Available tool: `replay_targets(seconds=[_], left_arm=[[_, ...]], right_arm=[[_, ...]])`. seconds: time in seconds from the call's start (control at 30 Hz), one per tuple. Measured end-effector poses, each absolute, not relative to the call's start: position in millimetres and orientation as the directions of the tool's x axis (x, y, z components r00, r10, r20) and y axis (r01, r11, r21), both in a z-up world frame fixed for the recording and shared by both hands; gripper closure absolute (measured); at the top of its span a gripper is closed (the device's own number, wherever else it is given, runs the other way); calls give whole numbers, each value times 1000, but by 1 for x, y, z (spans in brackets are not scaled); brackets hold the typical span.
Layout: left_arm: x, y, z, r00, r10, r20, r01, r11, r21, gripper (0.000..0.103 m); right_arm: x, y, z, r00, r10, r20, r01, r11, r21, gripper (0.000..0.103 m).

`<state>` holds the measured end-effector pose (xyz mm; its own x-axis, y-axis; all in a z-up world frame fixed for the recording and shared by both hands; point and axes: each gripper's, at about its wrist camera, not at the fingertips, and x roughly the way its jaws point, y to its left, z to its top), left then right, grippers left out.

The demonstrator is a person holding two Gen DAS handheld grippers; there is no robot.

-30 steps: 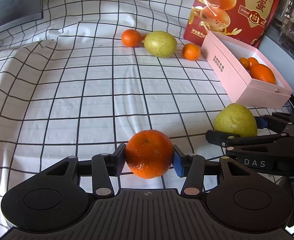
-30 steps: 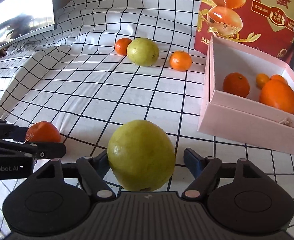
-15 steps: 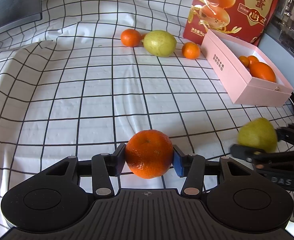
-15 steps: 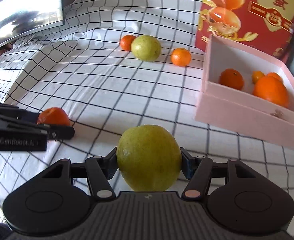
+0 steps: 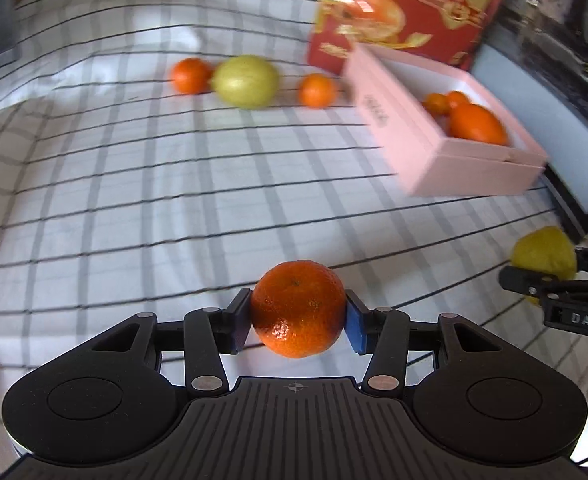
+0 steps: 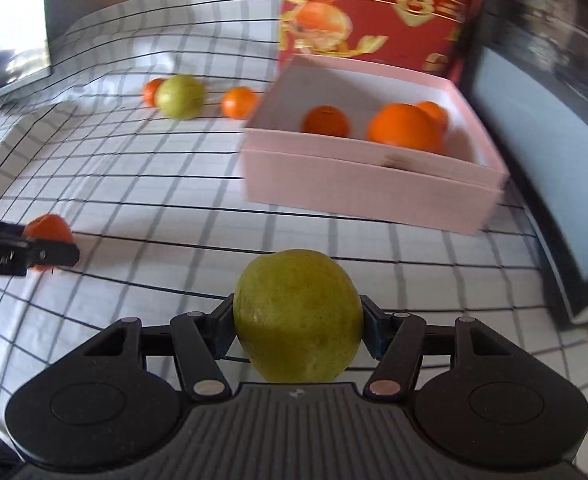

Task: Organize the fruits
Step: 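Carry both fruits over the pink box and open both tools to drop them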

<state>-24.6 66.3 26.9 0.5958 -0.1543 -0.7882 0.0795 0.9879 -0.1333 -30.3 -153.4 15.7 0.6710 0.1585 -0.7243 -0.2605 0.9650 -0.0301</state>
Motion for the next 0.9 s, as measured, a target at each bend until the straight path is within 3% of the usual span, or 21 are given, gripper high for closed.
replay_targets(seconds=[0.33,0.53,0.7,0.9], left_arm=[[42,-2,87,690,-277,-668,228,960,-163,51],[93,-29,101,629,-312,-712,230,949,-213,50],[131,-45,88,555,-281,-783,200,959,-203,50],[148,-56,71,531,-257,-808,217,962,-164,50]], right_arm=[[3,-191,105,803,194,-563,-225,974,15,42],[67,-190,159,831,200,-519,-261,964,-46,42],[115,-190,176,800,223,-556,-300,953,-49,42],[152,-190,162,734,244,-633,-328,945,-16,42]])
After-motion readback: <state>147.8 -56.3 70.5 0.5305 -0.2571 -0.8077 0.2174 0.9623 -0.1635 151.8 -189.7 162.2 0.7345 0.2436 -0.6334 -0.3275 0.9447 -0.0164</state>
